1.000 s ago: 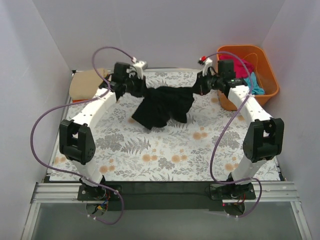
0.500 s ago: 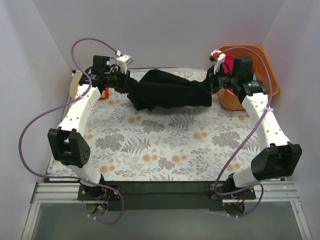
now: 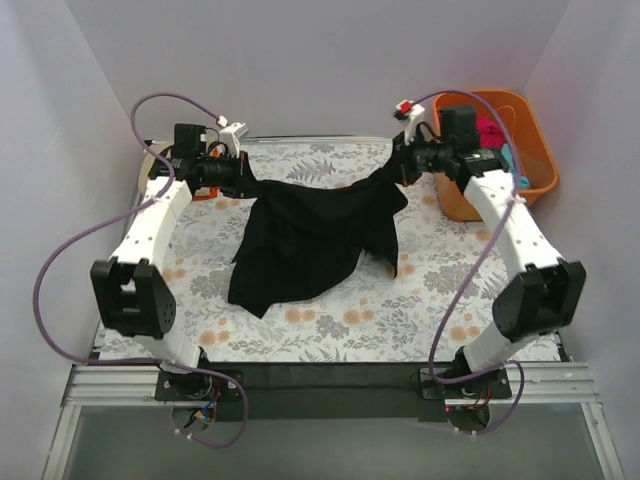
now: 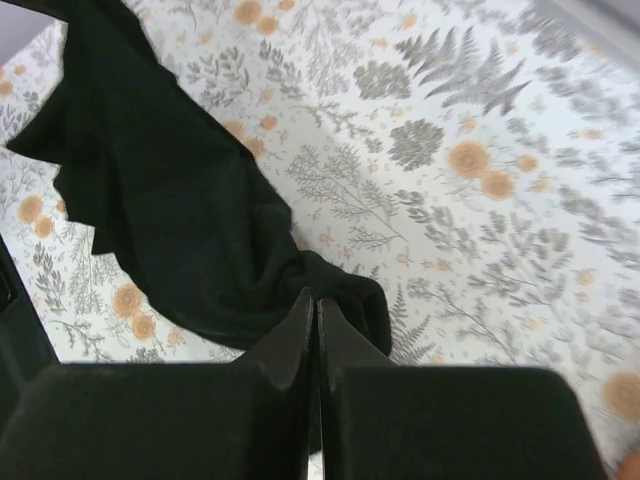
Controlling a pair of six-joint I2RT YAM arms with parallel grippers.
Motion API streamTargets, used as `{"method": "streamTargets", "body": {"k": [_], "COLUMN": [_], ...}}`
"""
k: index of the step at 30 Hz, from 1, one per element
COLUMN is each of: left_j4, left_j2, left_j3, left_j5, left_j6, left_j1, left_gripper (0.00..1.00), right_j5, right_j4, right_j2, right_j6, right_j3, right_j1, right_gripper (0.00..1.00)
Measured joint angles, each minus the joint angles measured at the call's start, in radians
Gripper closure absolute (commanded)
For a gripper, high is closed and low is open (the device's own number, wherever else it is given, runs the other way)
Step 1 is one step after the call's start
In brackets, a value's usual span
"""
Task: Fold and stack the t-shirts
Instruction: Flatten the tshirt out
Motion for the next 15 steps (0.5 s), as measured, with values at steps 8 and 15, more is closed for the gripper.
{"method": "streamTargets", "body": {"k": [8,15], "left_j4": [-0.003,0.013], "left_j2": [0.354,0.328], "left_j3": [0.005,0.126], "left_j5": [-0.035,-0.084], "left_j6": [-0.051,0.034], "left_j1": [0.088,0.003], "left_gripper": [0.50,0.50], "right_j5": [0.059,0.145], "right_j4": [-0.026,-0.051], "right_j2": [0.314,0.061], "right_j6": [0.016,-0.142], "right_j3": [0.003,-0.251], "right_j1": [0.092,-0.018], "right_gripper": [0.23,0.34]}}
